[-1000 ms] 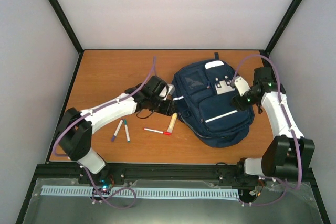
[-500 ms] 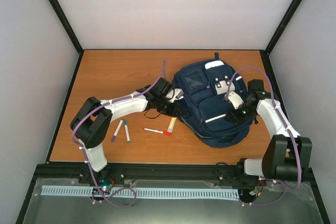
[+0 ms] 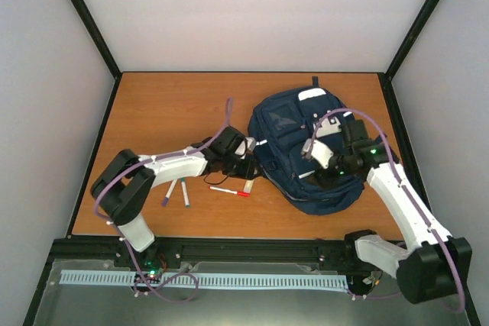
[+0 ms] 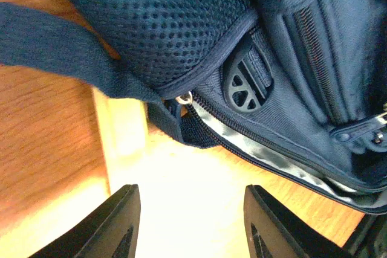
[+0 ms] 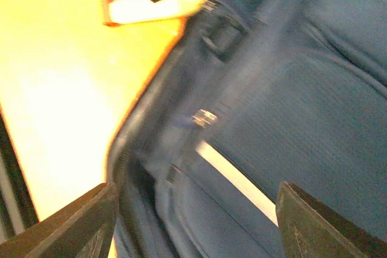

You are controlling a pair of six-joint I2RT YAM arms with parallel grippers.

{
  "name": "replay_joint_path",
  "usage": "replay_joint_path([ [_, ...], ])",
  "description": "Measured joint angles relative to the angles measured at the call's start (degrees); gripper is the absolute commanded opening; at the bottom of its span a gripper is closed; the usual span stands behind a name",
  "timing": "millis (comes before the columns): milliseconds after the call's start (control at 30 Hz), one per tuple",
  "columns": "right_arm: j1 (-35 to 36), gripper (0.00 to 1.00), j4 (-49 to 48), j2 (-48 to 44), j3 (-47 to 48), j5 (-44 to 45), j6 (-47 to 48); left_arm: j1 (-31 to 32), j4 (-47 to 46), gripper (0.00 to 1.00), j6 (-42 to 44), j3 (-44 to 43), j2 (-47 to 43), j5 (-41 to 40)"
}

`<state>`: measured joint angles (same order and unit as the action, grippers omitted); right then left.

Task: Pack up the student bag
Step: Zip the student bag at the center of the board.

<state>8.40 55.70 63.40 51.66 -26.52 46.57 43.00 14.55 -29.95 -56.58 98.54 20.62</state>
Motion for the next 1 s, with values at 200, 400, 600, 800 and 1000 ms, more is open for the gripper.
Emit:
replay_joint_path([
  [200, 15.65, 0.74, -3.30, -0.39, -2.84, 3.32, -3.61, 0.02, -6.93, 0.38, -7.45, 6.43, -7.58, -4.11],
  [400, 24.41, 0.80, -8.96, 5.73, -3.82, 10.12, -9.88, 0.31, -15.17, 0.34, -16.17, 11.76, -8.39, -6.49],
  [600, 31.23, 0.84, -13.81, 9.18, -4.48, 14.93, -14.19, 0.63, -19.06, 0.35, -21.77, 13.70, -8.52, -9.73],
  [800, 32.44, 0.83, -17.97, 14.32, -4.90, 20.22, -16.61, 0.70, -20.15, 0.36, -23.78, 13.73, -8.72, -11.19],
  [1000, 33.35, 0.36, -22.80, 20.06, -4.70, 25.97, -18.86, 1.44, -21.46, 0.38, -25.51, 15.17, -9.81, -12.61],
])
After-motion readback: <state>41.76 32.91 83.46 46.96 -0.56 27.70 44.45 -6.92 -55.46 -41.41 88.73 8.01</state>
